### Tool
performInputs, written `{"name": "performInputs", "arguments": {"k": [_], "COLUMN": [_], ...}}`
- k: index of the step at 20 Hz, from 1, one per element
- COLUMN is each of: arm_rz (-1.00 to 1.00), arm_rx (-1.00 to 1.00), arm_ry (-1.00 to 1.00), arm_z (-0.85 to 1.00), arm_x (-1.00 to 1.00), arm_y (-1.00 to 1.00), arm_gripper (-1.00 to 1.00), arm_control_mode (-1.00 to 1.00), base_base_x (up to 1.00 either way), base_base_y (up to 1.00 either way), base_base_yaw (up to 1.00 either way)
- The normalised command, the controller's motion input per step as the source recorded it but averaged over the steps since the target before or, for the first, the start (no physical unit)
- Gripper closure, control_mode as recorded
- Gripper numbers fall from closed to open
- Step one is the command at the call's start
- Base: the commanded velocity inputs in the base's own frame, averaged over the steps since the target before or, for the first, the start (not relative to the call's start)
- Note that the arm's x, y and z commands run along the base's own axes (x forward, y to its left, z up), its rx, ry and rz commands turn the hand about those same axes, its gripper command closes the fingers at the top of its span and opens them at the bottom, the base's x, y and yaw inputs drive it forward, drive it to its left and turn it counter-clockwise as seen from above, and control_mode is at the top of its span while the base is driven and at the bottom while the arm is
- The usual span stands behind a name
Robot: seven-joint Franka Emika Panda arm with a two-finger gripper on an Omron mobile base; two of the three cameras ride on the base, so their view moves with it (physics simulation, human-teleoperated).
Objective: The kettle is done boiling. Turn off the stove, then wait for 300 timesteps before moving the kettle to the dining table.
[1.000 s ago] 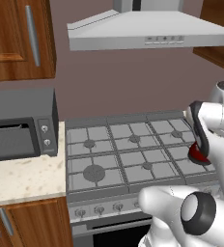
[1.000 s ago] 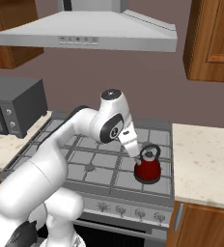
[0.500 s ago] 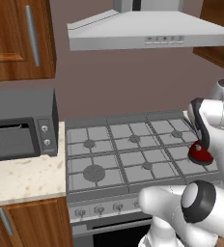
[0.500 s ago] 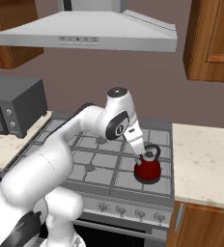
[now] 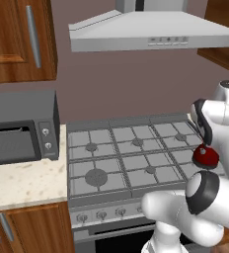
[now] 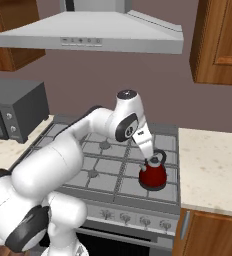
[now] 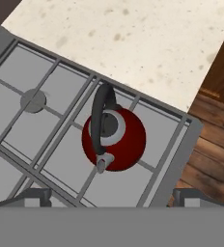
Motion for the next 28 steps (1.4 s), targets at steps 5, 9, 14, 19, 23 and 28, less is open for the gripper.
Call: {"name": "performInputs", "arguments": {"k": [5,9,14,19,23,28], "arm_rz": [0.00,0.00,0.00,0.00,0.00,0.00], "arm_rx": [0.00,0.00,0.00,0.00,0.00,0.00], "arm_ry": [0.00,0.01,0.00,0.00,0.00,0.00], "arm_z": [-0.13,-0.19,-0.17,-0.02,-0.05,-0.08], "arm_x": [0.05,0.14,0.20,0.00,0.00,0.05], "arm_y": [-0.10,-0.06,-0.08,-0.21,-0.16,-0.07], "arm_gripper": [-1.00,-1.00,-1.00,-1.00,-1.00,-1.00], "arm_control_mode": [-1.00,-1.00,-1.00,-1.00,-1.00,-1.00], "base_base_x": [0.00,0.00,0.00,0.00,0.00,0.00], "base_base_y": [0.00,0.00,0.00,0.00,0.00,0.00], "base_base_yaw": [0.00,0.00,0.00,0.00,0.00,0.00]}}
